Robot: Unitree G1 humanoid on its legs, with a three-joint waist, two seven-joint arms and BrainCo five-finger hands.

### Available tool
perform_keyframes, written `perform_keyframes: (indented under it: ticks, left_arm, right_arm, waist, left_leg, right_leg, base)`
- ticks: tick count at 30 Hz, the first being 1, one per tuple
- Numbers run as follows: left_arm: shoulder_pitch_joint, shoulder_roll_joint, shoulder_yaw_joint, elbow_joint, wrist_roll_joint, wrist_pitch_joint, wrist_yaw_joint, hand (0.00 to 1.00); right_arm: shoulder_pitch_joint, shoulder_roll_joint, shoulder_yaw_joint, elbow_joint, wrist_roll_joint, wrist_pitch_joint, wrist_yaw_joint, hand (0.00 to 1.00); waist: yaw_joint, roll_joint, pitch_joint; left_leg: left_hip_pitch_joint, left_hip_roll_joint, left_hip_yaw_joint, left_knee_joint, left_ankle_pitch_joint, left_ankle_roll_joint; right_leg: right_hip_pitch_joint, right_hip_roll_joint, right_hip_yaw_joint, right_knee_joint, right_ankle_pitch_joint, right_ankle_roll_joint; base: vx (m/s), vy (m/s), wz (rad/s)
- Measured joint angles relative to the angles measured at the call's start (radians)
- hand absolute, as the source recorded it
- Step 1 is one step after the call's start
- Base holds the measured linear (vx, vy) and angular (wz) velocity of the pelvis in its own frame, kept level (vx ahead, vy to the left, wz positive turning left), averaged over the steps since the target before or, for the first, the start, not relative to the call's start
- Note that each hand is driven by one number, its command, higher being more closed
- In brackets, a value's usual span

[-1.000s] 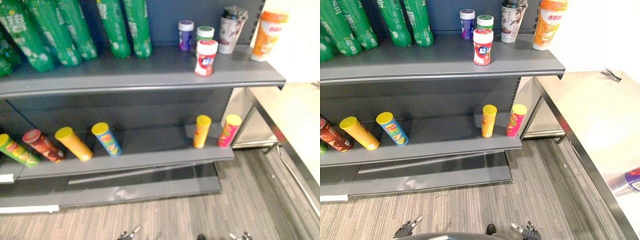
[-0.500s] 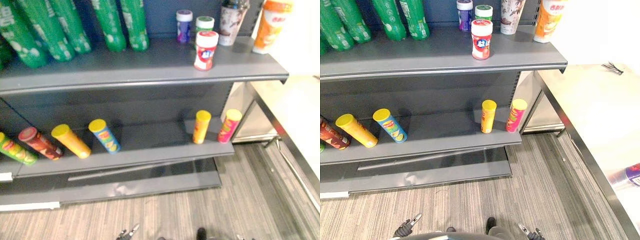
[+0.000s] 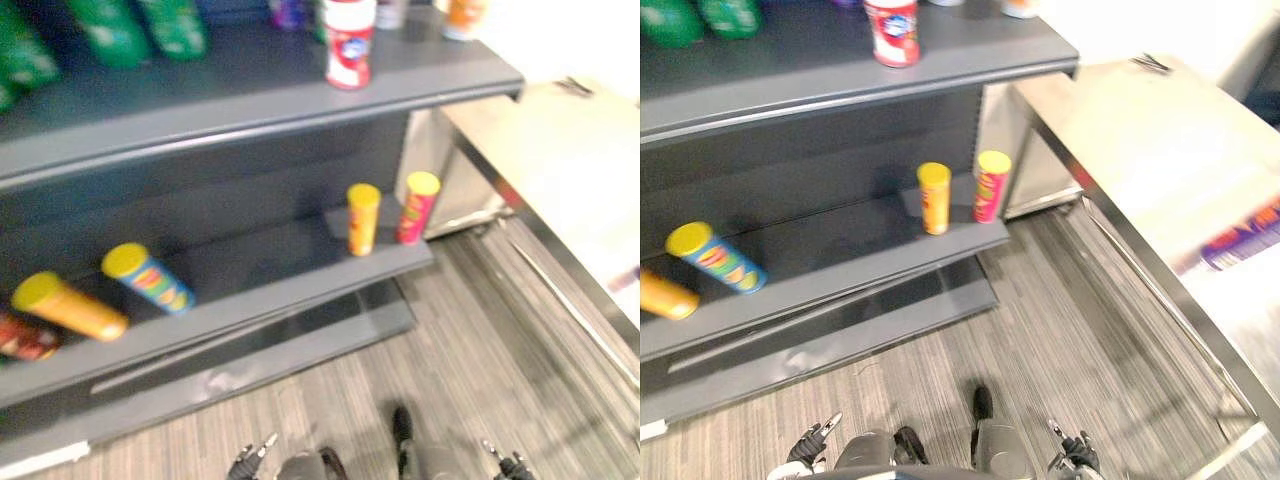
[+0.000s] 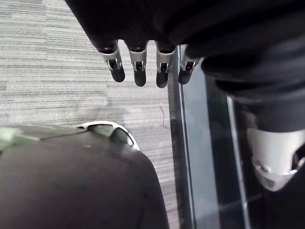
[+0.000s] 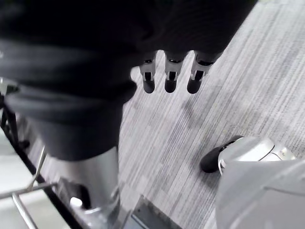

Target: Put the gum and the chips on the shelf.

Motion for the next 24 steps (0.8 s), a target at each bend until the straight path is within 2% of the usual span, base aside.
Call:
perform_keyframes:
  ticks: [1,2,6,7,8,11,13,15,19,22,24]
  left_arm:
    - [0.000,-0.005,0.018,-0.016,0.000,0.000,0.000,0.00]
    - [0.001,-0.003,0.016,-0.021,0.000,-0.001,-0.001,0.00]
    - [-0.003,0.010,0.007,-0.050,-0.004,-0.004,-0.012,0.00]
    - [-0.004,0.014,0.007,-0.050,-0.022,-0.005,-0.012,0.00]
    - [-0.011,0.014,0.007,-0.047,-0.038,-0.004,-0.012,0.00]
    - [-0.017,-0.020,0.002,-0.030,-0.038,-0.004,-0.013,0.00]
    - [-0.022,-0.034,-0.020,-0.017,-0.035,-0.003,-0.019,0.00]
    - [-0.026,-0.041,-0.019,-0.012,-0.034,-0.001,-0.028,0.00]
    - [-0.030,-0.041,-0.003,-0.007,-0.033,0.004,-0.028,0.00]
    - [-0.029,-0.044,0.027,0.005,-0.027,0.005,-0.023,0.00]
    - [-0.028,-0.044,0.031,0.011,-0.027,0.005,-0.019,0.00]
  right_arm:
    - [0.003,0.007,0.006,0.003,0.002,0.001,-0.006,0.00]
    - [0.003,0.008,0.019,0.010,0.002,0.001,-0.008,0.00]
    - [-0.012,0.003,0.025,0.036,0.002,0.001,-0.012,0.00]
    - [-0.017,0.003,0.034,0.039,0.002,0.001,-0.013,0.00]
    - [-0.031,-0.004,0.050,0.039,0.002,0.000,-0.013,0.00]
    - [-0.034,-0.019,0.050,0.040,0.002,0.001,-0.012,0.00]
    - [-0.034,-0.031,0.050,0.041,0.001,0.001,-0.012,0.00]
    - [-0.030,-0.051,0.047,0.047,0.002,0.001,-0.012,0.00]
    - [-0.023,-0.061,0.010,0.079,0.003,0.001,-0.012,0.00]
    - [-0.024,-0.057,0.010,0.081,0.023,0.001,-0.012,0.00]
    - [-0.024,-0.055,0.011,0.081,0.030,0.001,-0.009,0.00]
  waist:
    - [0.002,0.003,0.004]
    - [0.002,-0.002,0.006]
    - [0.001,-0.029,0.000]
    - [0.001,-0.048,-0.006]
    - [-0.003,-0.040,-0.001]
    - [-0.025,-0.017,0.002]
    - [-0.025,-0.003,-0.007]
    - [-0.031,-0.002,-0.007]
    - [-0.037,-0.002,-0.006]
    - [-0.059,-0.002,-0.006]
    - [-0.073,-0.001,-0.006]
  left_leg:
    - [0.020,0.021,0.057,-0.008,0.002,-0.002]
    - [0.045,0.026,0.117,-0.026,0.009,-0.005]
    - [0.093,0.030,0.282,-0.057,0.029,-0.026]
    - [0.099,0.027,0.310,-0.055,0.034,-0.034]
    - [0.107,0.035,0.357,-0.056,0.048,-0.049]
    - [0.139,0.054,0.388,-0.077,0.078,-0.074]
    - [0.152,0.077,0.413,-0.069,0.084,-0.087]
    - [0.153,0.096,0.427,-0.066,0.093,-0.096]
    - [0.153,0.110,0.417,-0.054,0.099,-0.099]
    - [0.158,0.110,0.408,-0.049,0.105,-0.101]
    - [0.164,0.130,0.411,-0.021,0.106,-0.103]
  right_leg:
    - [0.007,-0.036,-0.104,0.055,-0.011,-0.016]
    - [0.026,-0.066,-0.158,0.092,-0.012,-0.017]
    - [0.112,-0.126,-0.265,0.039,-0.003,-0.007]
    - [0.140,-0.135,-0.290,0.003,0.023,0.003]
    - [0.144,-0.117,-0.309,-0.053,0.024,0.013]
    - [0.146,-0.085,-0.294,-0.058,0.025,0.018]
    - [0.145,-0.059,-0.275,-0.074,0.025,0.017]
    - [0.142,-0.040,-0.272,-0.082,0.019,0.007]
    - [0.125,-0.046,-0.278,-0.019,-0.024,-0.010]
    - [0.100,-0.070,-0.281,0.067,-0.079,-0.017]
    - [0.093,-0.072,-0.280,0.101,-0.112,-0.025]
  base:
    - [0.01,0.133,-1.54]
    - [0.02,0.078,-1.56]
    - [0.04,-0.061,-1.33]
    - [0.05,-0.191,-1.13]
    - [0.04,-0.204,-0.99]
    - [0.00,-0.187,-0.56]
    - [-0.04,-0.163,-0.44]
    - [-0.08,-0.113,-0.22]
    - [-0.08,-0.022,0.06]
    - [-0.04,-0.018,0.08]
    - [-0.02,-0.080,-0.03]
